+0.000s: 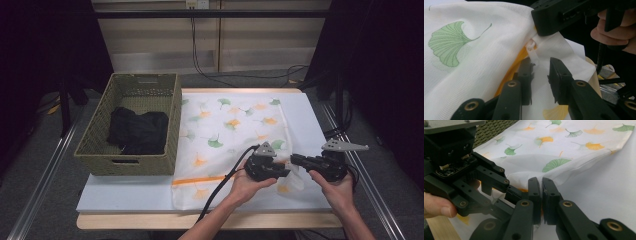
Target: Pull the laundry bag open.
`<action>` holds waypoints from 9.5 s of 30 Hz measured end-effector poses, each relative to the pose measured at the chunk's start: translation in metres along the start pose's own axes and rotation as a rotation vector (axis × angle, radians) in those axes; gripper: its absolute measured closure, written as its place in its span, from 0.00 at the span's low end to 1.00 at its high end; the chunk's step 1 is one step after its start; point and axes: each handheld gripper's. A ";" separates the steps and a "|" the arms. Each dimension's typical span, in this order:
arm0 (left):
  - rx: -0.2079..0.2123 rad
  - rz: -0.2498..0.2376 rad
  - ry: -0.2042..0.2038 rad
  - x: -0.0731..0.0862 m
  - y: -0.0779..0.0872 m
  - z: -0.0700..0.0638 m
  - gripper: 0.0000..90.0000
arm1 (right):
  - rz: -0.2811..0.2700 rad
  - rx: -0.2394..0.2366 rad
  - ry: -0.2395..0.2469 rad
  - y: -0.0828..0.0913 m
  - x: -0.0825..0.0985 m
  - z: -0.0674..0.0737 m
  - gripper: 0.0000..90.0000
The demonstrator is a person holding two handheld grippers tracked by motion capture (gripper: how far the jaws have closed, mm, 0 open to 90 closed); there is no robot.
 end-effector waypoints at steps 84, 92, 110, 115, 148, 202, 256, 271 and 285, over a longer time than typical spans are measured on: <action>0.009 -0.045 0.017 -0.003 0.004 0.007 1.00 | 0.014 -0.005 -0.043 0.002 0.005 -0.008 0.94; 0.010 -0.067 0.019 -0.003 0.009 0.007 1.00 | 0.001 -0.024 -0.090 0.004 0.011 -0.016 0.73; 0.024 -0.045 0.011 -0.001 0.010 0.007 1.00 | 0.019 -0.138 -0.114 -0.002 0.013 -0.022 0.88; 0.023 -0.045 0.009 -0.001 0.010 0.007 1.00 | 0.026 -0.155 -0.122 -0.003 0.013 -0.023 0.89; 0.003 -0.018 0.009 0.003 0.018 0.010 1.00 | 0.016 -0.087 -0.111 0.002 0.012 -0.017 0.95; -0.017 -0.007 0.034 0.016 0.029 0.015 1.00 | -0.002 -0.063 -0.108 0.006 0.010 -0.019 0.95; -0.053 0.014 0.044 0.029 0.050 0.022 1.00 | 0.003 -0.053 -0.109 0.004 0.011 -0.018 0.95; -0.075 0.022 0.046 0.032 0.061 0.025 1.00 | -0.009 -0.046 -0.110 0.007 0.010 -0.020 0.95; -0.075 0.029 0.050 0.033 0.061 0.026 1.00 | -0.004 -0.047 -0.111 0.006 0.010 -0.020 0.95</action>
Point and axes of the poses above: each handheld gripper's, and its own axes: y roughly backward along the jaws, x roughly out of its underside, z roughly to its left, and after that the axes turned 8 degrees about -y, right-handed
